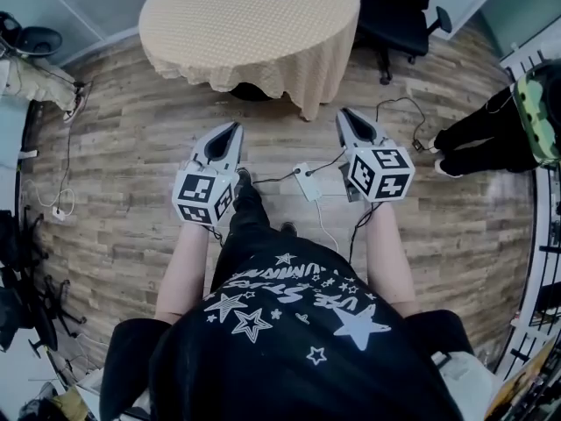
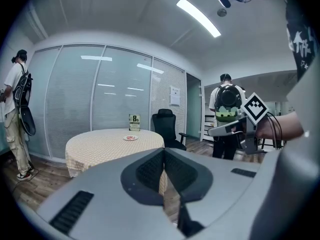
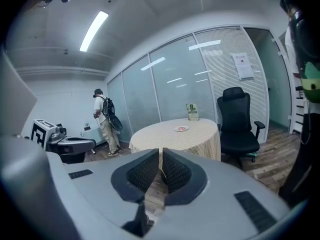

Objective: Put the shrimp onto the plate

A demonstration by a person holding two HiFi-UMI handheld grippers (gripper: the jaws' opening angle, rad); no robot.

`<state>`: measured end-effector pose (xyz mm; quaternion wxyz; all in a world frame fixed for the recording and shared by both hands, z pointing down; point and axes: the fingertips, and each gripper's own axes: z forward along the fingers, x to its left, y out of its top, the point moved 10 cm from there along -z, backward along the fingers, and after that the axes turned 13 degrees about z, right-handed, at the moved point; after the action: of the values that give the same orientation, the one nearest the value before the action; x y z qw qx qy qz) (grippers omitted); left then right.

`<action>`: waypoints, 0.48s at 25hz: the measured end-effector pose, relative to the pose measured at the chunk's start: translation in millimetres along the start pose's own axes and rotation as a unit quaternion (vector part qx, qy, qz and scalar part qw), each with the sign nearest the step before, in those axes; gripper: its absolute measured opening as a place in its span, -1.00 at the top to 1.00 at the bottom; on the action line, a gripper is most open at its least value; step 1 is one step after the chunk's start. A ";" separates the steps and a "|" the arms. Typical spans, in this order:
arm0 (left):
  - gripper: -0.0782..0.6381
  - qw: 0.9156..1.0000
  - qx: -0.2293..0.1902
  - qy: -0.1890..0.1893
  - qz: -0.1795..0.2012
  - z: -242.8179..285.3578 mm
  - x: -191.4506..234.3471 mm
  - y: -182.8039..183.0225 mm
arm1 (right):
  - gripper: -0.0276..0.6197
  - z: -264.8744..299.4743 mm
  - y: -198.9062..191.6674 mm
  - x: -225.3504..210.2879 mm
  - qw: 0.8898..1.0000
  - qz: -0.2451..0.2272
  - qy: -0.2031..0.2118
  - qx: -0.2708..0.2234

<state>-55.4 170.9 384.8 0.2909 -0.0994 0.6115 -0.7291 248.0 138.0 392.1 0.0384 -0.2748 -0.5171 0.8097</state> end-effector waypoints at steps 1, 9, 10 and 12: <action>0.76 1.000 0.000 0.000 0.001 -2.1 -2.9 0.3 | 0.79 -2.4 -1.0 -1.1 1.000 0.002 0.000 -0.001; 0.76 1.000 -0.010 0.010 0.012 -20.5 -10.0 2.7 | 0.79 -13.2 -6.2 12.8 1.000 -0.010 0.018 -0.003; 0.76 1.000 -0.011 0.012 0.011 -22.1 -10.7 2.8 | 0.79 -13.8 -6.6 14.7 1.000 -0.013 0.021 -0.002; 0.76 1.000 -0.010 0.013 0.011 -24.2 -11.4 2.0 | 0.79 -13.7 -6.5 17.1 0.999 -0.020 0.026 -0.001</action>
<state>-57.7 197.1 379.7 0.2903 -0.0861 0.6238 -0.7206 238.7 158.2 386.4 0.0673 -0.2853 -0.5221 0.8009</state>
